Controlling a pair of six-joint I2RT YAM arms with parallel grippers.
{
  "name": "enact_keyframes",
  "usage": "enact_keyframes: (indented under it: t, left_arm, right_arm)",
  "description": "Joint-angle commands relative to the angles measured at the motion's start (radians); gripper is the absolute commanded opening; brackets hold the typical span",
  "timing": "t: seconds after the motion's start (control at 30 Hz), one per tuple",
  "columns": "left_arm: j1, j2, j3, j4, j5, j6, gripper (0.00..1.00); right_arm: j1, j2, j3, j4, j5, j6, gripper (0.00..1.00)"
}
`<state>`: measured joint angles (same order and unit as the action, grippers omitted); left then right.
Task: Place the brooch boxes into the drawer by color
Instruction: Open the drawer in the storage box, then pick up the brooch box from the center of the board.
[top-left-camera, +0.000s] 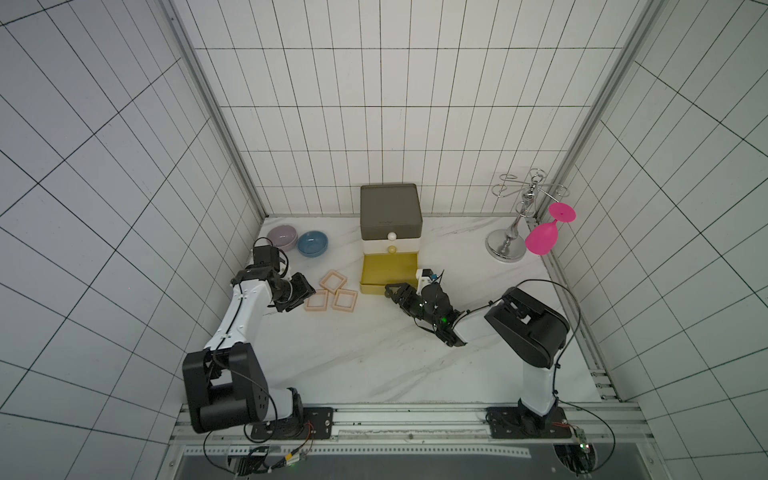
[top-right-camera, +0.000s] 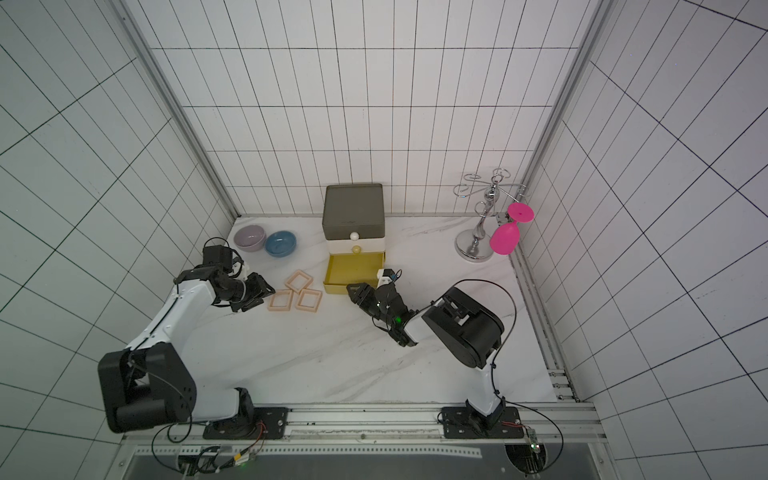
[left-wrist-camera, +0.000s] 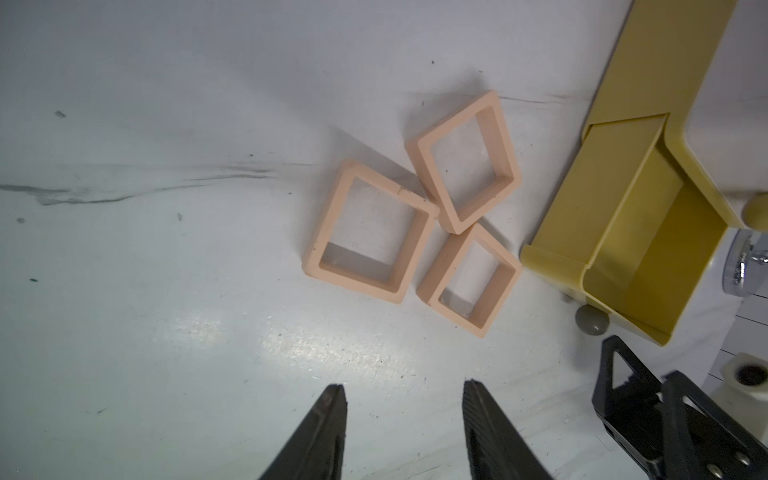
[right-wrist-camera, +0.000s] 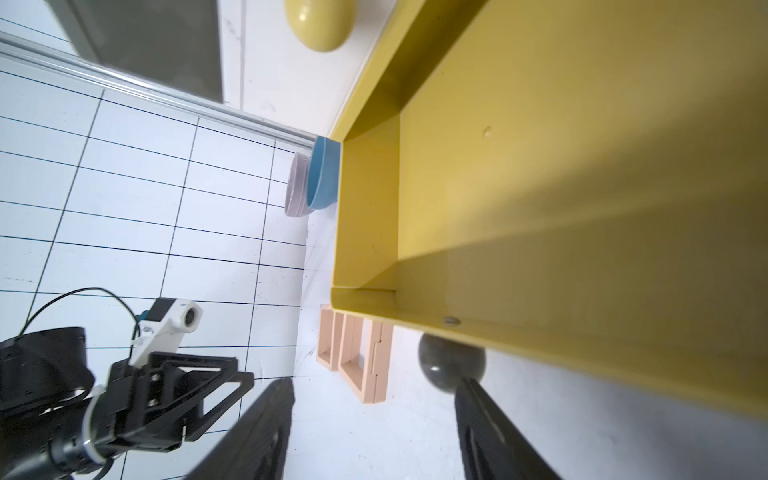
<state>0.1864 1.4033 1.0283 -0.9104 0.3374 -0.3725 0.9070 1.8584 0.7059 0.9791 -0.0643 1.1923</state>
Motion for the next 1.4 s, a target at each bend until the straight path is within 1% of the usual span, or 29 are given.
enact_keyframes:
  t: [0.0, 0.1, 0.27, 0.37, 0.53, 0.63, 0.73, 0.8, 0.9, 1.07, 1.23, 1.37]
  left_arm:
    - [0.004, 0.023, 0.024, -0.033, -0.092, 0.012, 0.5]
    - [0.004, 0.063, 0.024, -0.035, -0.124, -0.002, 0.5]
    - [0.004, 0.139, 0.029, -0.019, -0.11, -0.023, 0.51]
    - [0.004, 0.171, 0.046, -0.019, -0.133, -0.019, 0.51]
    - [0.004, 0.238, 0.136, -0.073, -0.205, 0.007, 0.49]
    - [0.002, 0.286, 0.167, -0.097, -0.221, 0.022, 0.48]
    - [0.001, 0.324, 0.187, -0.109, -0.199, 0.041, 0.46]
    - [-0.006, 0.339, 0.201, -0.112, -0.208, 0.041, 0.46]
    - [-0.034, 0.373, 0.236, -0.124, -0.211, 0.044, 0.46]
    - [-0.089, 0.431, 0.27, -0.155, -0.281, 0.031, 0.45]
    - [-0.102, 0.465, 0.274, -0.148, -0.298, 0.017, 0.43]
    - [-0.105, 0.479, 0.271, -0.148, -0.319, 0.016, 0.38]
  right_arm:
    - [0.032, -0.103, -0.034, -0.069, 0.048, -0.08, 0.67]
    - [0.045, -0.16, -0.062, -0.094, 0.049, -0.097, 0.67]
    - [0.052, -0.253, -0.117, -0.147, 0.05, -0.122, 0.67]
    - [0.053, -0.322, -0.154, -0.189, 0.061, -0.145, 0.68]
    - [0.053, -0.449, -0.171, -0.356, 0.081, -0.2, 0.68]
    - [0.053, -0.501, -0.183, -0.402, 0.099, -0.222, 0.68]
    - [0.051, -0.536, -0.183, -0.453, 0.111, -0.236, 0.68]
    - [0.048, -0.549, -0.184, -0.47, 0.112, -0.238, 0.68]
    - [0.042, -0.567, -0.174, -0.506, 0.103, -0.254, 0.68]
    - [0.025, -0.593, -0.175, -0.541, 0.096, -0.26, 0.68]
    - [0.004, -0.647, -0.186, -0.599, 0.092, -0.267, 0.69]
    - [-0.014, -0.689, -0.202, -0.642, 0.096, -0.275, 0.69]
